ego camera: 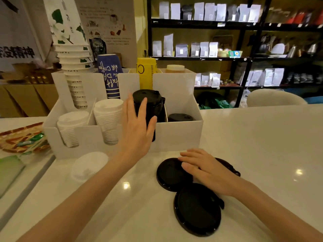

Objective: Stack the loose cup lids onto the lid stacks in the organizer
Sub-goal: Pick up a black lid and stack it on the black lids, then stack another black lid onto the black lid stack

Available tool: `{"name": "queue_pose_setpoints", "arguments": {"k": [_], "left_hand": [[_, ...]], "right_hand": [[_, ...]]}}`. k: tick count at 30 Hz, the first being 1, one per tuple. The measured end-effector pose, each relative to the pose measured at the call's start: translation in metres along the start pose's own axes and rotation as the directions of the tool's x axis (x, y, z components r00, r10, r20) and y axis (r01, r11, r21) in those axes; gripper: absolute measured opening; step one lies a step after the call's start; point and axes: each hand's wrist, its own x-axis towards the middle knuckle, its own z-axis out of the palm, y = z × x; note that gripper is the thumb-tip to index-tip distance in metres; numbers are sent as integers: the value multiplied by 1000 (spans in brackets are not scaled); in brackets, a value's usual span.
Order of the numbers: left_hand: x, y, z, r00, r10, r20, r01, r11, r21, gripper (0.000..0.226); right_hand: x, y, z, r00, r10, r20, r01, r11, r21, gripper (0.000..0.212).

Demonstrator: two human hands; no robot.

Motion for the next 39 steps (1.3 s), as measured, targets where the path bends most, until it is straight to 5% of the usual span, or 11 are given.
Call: {"name": "queue_pose_setpoints", "arguments": {"k": [3, 8, 13, 21, 28, 39], "left_hand": [[-39, 6, 0, 990, 114, 81, -103, 987, -126, 49], [-81, -1, -4, 861, 186, 474, -90, 972, -218, 53], [-84, -11, -1, 737, 69, 672, 21, 992, -125, 64], [-80, -9, 1, 766, 41, 641, 44, 992, -117, 64], [-53, 4, -18, 791, 44, 611, 82, 981, -177, 60], [12, 22, -58, 910, 62, 411, 94, 932, -350, 49]], "right_hand": [[-1, 0, 1, 1000, 14, -6, -14, 1000, -8, 42], [-2, 1, 3, 1000, 22, -14, -22, 1000, -6, 41], [-6, 1, 5, 998, 50, 39, -49, 999, -14, 42], [-9, -2, 3, 996, 86, 24, -87, 996, 36, 48], [-6, -6, -7, 994, 105, -29, -92, 953, 288, 45], [38, -34, -59, 972, 38, -232, 83, 868, 490, 38]]}}
